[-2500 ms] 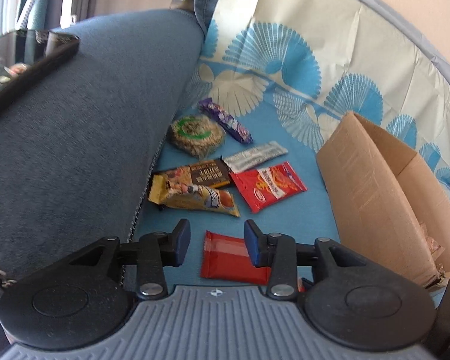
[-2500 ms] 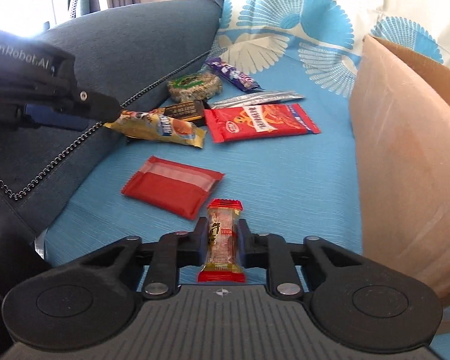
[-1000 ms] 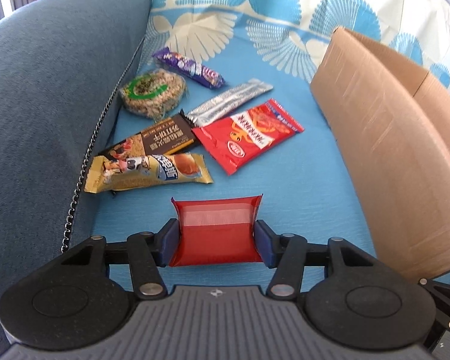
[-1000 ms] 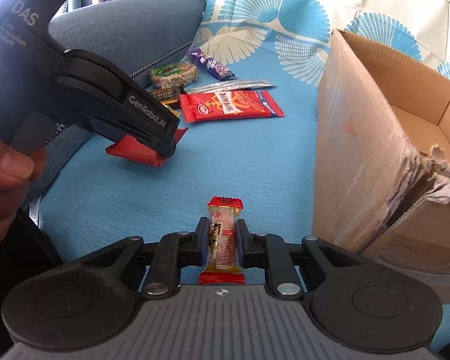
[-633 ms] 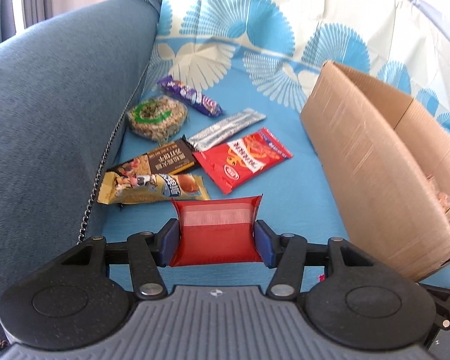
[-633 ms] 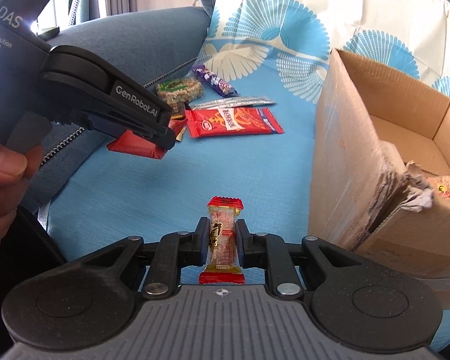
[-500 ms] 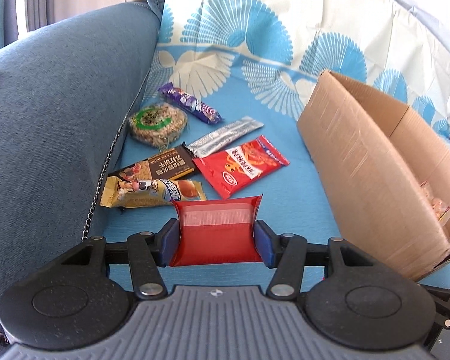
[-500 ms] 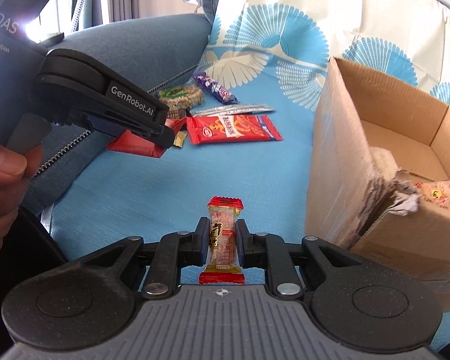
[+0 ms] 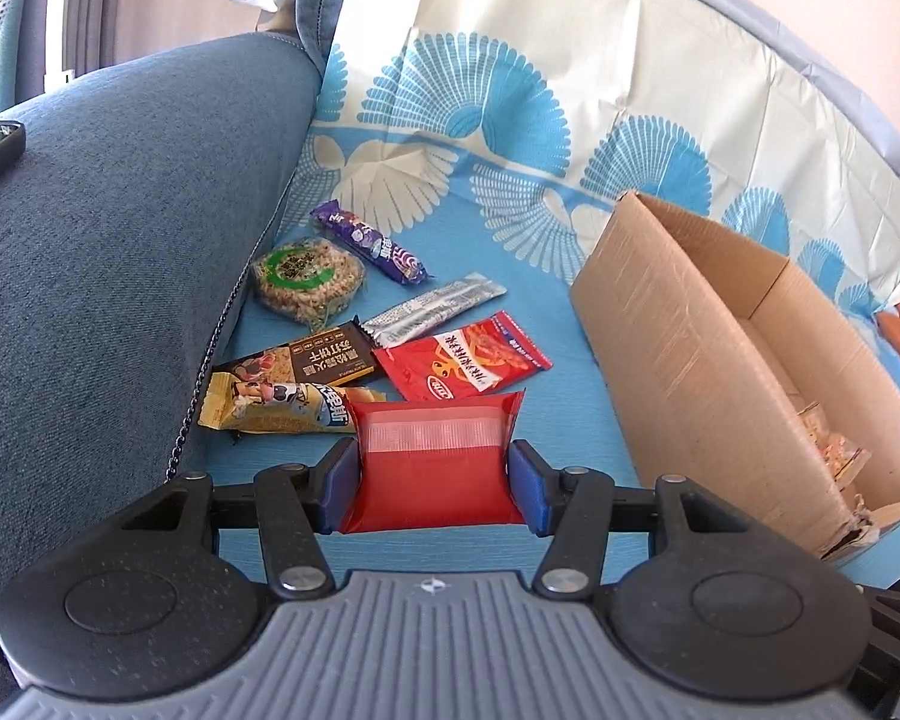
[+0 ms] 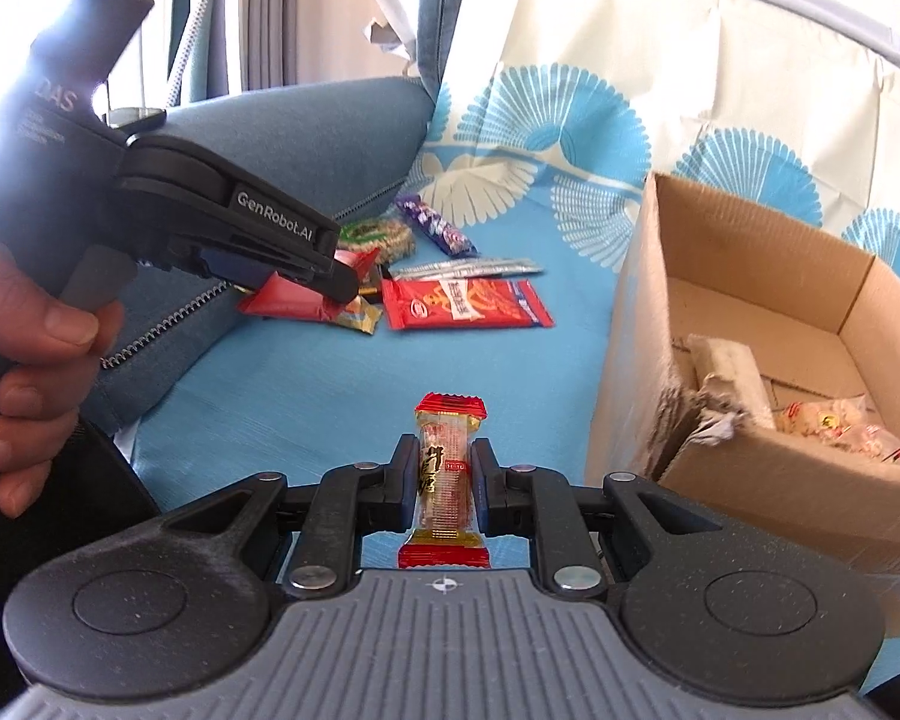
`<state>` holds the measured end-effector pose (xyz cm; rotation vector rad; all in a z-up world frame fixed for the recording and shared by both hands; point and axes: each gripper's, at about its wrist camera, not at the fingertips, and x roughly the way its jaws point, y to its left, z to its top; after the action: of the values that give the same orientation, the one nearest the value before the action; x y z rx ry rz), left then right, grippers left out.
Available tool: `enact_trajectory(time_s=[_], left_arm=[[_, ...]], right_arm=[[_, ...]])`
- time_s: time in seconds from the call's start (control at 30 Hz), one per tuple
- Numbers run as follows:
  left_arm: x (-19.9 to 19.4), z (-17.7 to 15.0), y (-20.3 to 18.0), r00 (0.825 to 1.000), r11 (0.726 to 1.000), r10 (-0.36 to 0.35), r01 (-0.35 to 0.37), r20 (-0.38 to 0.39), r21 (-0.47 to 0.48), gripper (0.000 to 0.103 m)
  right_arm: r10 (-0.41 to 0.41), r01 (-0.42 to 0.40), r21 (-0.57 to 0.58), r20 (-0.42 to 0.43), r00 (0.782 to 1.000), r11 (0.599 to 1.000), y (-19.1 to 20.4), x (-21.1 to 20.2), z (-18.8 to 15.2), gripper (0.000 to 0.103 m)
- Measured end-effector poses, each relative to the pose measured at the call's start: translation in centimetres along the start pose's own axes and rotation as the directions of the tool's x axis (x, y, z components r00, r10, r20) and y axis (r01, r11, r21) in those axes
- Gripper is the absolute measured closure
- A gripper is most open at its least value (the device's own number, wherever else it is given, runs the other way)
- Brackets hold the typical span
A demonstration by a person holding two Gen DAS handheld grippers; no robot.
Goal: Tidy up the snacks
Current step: 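Carry the red candy and red wrapper over the box with both tools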
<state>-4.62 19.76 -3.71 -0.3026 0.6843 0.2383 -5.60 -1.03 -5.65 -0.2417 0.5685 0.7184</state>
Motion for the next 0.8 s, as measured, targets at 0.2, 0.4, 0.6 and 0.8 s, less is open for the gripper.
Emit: enact_trajectory(time_s=[0.2,0.4,0.6,0.8], left_arm=[[-0.3,0.0,0.4,1.000,1.000,-0.016,0.016,0.011,-0.012,0.044],[-0.6,0.0,0.6,0.999,0.999,-0.030,0.031,0.021,-0.030,0.044],[-0.6,0.1,0.9,0.999,0.998,-0.046,0.047,0.024,-0.040,0.044],[-0.3,0.1,0.5,0.998,0.998,-0.056,0.056,0.021,-0.030,0.044]], right_arm=[[-0.001,0.001,0.015,0.036,0.999,1.000,-0.3,-1.6,0.7,0.084],[-0.016,0.013,0.044,0.072,0.997,0.999,-1.4,-3.4,1.5,0.084],[-0.044,0.031,0.100,0.135,0.990,0.995,-4.0,-5.8,3.0,0.084],[-0.098,0.070,0.151,0.187,0.978,0.986,-7.8,-7.5,4.2,0.084]])
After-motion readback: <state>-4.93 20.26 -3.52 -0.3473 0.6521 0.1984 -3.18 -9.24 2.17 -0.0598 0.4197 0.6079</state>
